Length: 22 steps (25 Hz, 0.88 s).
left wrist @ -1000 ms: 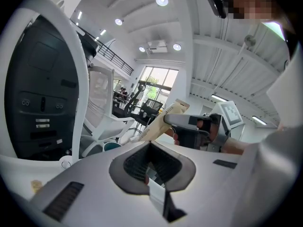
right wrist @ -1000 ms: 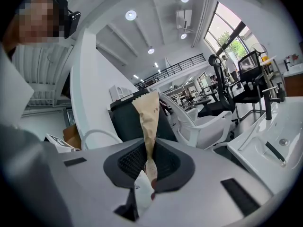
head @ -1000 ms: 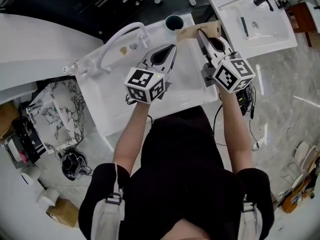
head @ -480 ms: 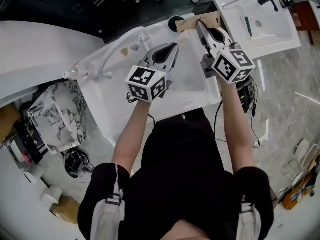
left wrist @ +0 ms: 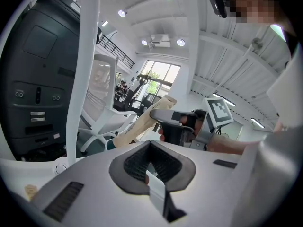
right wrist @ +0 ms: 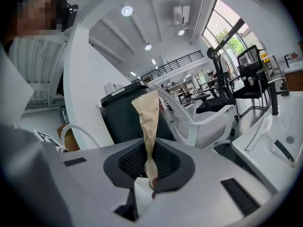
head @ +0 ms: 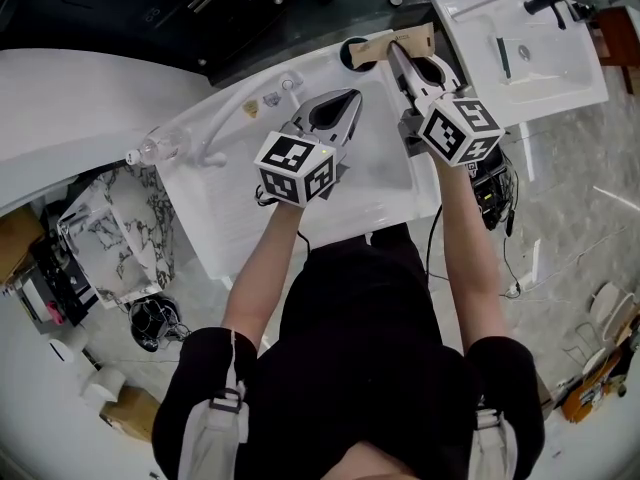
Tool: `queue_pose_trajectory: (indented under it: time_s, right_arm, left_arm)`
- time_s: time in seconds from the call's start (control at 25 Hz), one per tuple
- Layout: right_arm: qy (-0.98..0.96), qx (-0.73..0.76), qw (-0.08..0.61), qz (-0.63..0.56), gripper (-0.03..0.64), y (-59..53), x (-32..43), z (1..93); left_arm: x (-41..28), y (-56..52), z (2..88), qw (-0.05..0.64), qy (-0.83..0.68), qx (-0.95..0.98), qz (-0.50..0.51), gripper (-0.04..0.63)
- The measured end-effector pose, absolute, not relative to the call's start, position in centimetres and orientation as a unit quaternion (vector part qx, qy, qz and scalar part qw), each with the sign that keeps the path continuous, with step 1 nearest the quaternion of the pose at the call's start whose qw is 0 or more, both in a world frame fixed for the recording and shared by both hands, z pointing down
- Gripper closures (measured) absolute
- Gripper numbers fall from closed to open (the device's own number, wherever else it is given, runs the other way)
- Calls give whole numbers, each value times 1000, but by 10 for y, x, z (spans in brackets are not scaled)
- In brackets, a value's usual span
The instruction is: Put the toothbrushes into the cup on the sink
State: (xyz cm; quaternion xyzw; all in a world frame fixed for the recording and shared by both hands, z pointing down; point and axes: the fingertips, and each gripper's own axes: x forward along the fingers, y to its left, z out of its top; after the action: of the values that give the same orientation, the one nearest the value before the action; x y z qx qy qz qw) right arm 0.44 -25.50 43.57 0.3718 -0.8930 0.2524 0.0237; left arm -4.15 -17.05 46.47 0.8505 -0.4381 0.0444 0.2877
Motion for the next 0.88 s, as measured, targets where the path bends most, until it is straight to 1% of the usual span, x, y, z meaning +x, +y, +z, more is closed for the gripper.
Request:
queue_pose_trajectory:
  time_s: [0.28,0.88]
  right_arm:
    - [-896,361,41,257,566,-260,-5,456]
    - [-888,356,47,286,563,-263,-11,488]
  left_arm:
    - [-44,-173,469,291,-436,850,48,586]
    - [-50,-174,479,299,-436,847,59,586]
